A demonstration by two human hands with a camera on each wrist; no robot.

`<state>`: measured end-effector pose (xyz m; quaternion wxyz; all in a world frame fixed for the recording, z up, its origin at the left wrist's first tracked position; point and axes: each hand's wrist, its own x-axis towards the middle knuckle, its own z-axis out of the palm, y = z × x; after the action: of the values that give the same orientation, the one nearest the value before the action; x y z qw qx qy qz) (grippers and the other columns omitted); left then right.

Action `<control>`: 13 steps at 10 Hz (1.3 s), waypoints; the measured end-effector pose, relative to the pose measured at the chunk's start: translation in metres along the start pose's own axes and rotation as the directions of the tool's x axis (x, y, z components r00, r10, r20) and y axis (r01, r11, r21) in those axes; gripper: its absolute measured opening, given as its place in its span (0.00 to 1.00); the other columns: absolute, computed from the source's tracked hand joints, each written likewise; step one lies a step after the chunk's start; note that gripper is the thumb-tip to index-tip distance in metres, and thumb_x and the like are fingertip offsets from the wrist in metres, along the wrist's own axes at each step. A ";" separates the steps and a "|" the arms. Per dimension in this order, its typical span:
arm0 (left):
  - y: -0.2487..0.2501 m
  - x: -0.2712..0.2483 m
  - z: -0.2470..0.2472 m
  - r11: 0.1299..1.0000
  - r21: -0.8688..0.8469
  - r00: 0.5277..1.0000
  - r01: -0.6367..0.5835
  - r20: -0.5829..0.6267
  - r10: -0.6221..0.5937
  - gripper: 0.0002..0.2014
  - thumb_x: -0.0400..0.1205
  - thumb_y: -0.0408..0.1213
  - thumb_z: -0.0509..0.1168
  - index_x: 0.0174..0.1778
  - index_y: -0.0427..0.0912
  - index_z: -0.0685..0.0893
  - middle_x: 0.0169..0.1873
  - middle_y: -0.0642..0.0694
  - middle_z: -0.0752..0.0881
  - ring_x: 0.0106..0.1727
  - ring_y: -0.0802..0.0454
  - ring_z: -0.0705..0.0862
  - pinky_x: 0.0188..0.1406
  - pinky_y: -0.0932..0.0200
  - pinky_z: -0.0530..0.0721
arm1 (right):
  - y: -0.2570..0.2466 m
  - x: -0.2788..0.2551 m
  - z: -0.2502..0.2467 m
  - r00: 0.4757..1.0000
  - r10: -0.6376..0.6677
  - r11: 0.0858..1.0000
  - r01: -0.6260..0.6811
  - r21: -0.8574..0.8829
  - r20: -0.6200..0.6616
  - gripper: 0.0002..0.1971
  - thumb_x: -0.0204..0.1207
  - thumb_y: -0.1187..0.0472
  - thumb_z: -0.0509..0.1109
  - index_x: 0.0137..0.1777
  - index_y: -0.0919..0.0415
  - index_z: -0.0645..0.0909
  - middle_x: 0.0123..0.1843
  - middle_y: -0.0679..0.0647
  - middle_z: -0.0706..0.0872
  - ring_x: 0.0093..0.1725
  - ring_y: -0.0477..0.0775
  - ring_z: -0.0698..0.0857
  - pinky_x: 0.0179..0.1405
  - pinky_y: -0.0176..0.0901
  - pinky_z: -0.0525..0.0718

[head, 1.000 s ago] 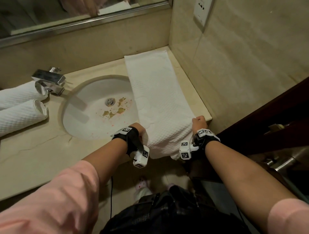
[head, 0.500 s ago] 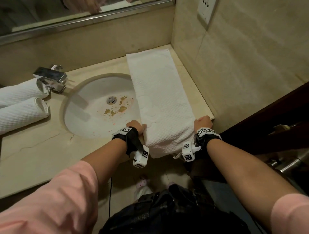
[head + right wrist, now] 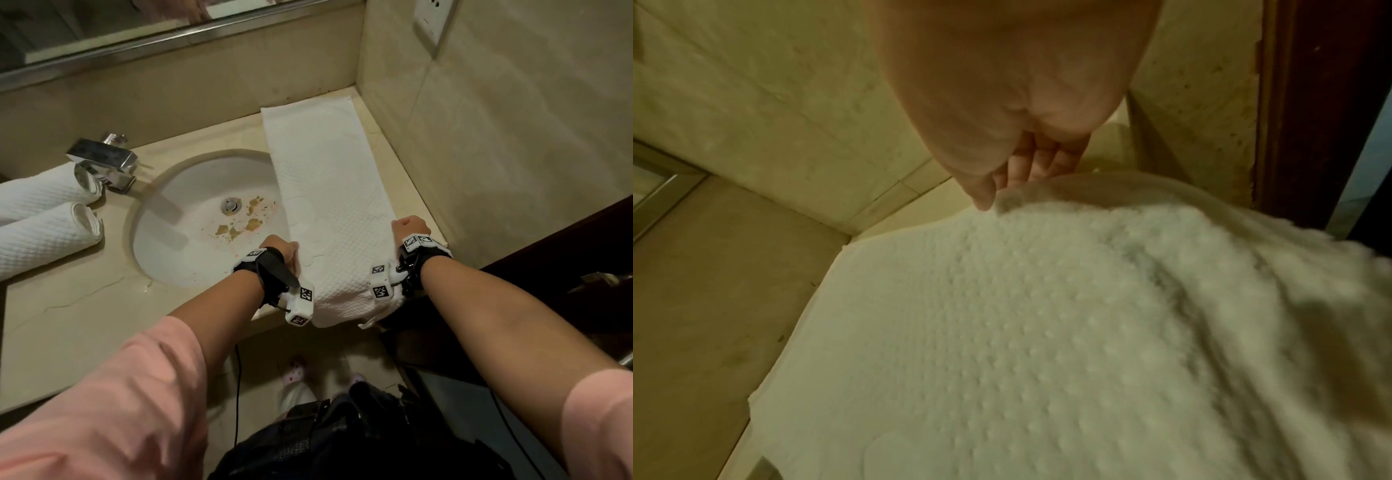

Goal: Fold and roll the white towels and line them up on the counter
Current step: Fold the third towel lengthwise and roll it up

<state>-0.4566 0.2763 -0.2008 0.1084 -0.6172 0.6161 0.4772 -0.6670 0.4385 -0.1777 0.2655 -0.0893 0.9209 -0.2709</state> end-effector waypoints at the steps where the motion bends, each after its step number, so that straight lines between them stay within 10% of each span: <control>1: 0.005 0.007 -0.002 0.999 -0.031 1.000 0.024 -0.014 -0.024 0.17 0.81 0.47 0.66 0.36 0.34 0.82 0.50 0.33 0.88 0.51 0.36 0.87 0.50 0.50 0.82 | -0.009 0.015 0.002 0.999 0.044 0.999 -0.045 0.027 0.019 0.18 0.80 0.62 0.63 0.28 0.65 0.73 0.29 0.59 0.76 0.38 0.60 0.74 0.38 0.42 0.69; 2: 0.009 0.015 -0.002 0.997 -0.069 0.999 0.045 -0.011 -0.046 0.19 0.81 0.48 0.66 0.36 0.34 0.81 0.50 0.33 0.88 0.52 0.35 0.87 0.52 0.49 0.82 | -0.017 0.020 0.002 0.996 0.081 0.997 -0.081 0.003 0.040 0.11 0.81 0.61 0.64 0.49 0.70 0.84 0.49 0.65 0.85 0.50 0.65 0.83 0.38 0.42 0.72; 5: 0.009 0.049 0.000 0.989 -0.123 0.996 0.085 0.022 -0.083 0.21 0.78 0.48 0.68 0.50 0.30 0.85 0.51 0.29 0.87 0.49 0.33 0.87 0.50 0.47 0.83 | -0.009 0.038 0.009 0.990 0.129 0.992 -0.130 0.005 0.063 0.20 0.83 0.62 0.59 0.73 0.69 0.72 0.70 0.65 0.77 0.69 0.64 0.78 0.38 0.37 0.73; 6: 0.019 0.034 -0.006 0.982 -0.169 0.996 0.079 0.058 -0.070 0.16 0.80 0.43 0.68 0.40 0.30 0.84 0.40 0.33 0.86 0.45 0.37 0.86 0.51 0.45 0.84 | -0.015 0.041 0.011 0.989 0.147 0.986 -0.148 -0.071 -0.012 0.19 0.80 0.66 0.62 0.70 0.70 0.71 0.69 0.67 0.78 0.66 0.66 0.80 0.52 0.48 0.79; 8: 0.026 0.027 -0.011 0.990 -0.130 0.996 0.059 0.074 -0.050 0.12 0.82 0.39 0.67 0.41 0.33 0.80 0.55 0.34 0.84 0.60 0.35 0.83 0.63 0.45 0.81 | -0.031 0.044 0.016 0.997 0.076 0.978 -0.081 -0.192 -0.032 0.19 0.78 0.62 0.63 0.66 0.70 0.73 0.68 0.68 0.78 0.64 0.69 0.80 0.59 0.55 0.81; 9: 0.029 0.024 -0.010 0.999 -0.001 0.997 0.033 0.072 -0.033 0.20 0.83 0.44 0.66 0.60 0.29 0.80 0.61 0.34 0.83 0.62 0.35 0.81 0.64 0.46 0.79 | -0.034 0.051 0.017 0.999 0.054 0.981 -0.055 -0.186 -0.007 0.19 0.79 0.56 0.65 0.60 0.73 0.79 0.62 0.67 0.83 0.59 0.68 0.83 0.49 0.50 0.82; 13: 0.034 0.014 -0.014 0.958 0.286 0.999 -0.032 0.011 0.030 0.24 0.82 0.50 0.65 0.62 0.31 0.78 0.60 0.35 0.83 0.60 0.37 0.82 0.52 0.52 0.78 | -0.019 0.047 0.003 0.992 0.077 0.997 -0.074 -0.030 0.100 0.06 0.80 0.63 0.65 0.52 0.57 0.69 0.61 0.62 0.81 0.48 0.53 0.74 0.35 0.36 0.79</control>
<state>-0.4824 0.2494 -0.1879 0.1914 -0.5837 0.6878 0.3867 -0.7046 0.4070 -0.1899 0.3208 -0.0717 0.9125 -0.2435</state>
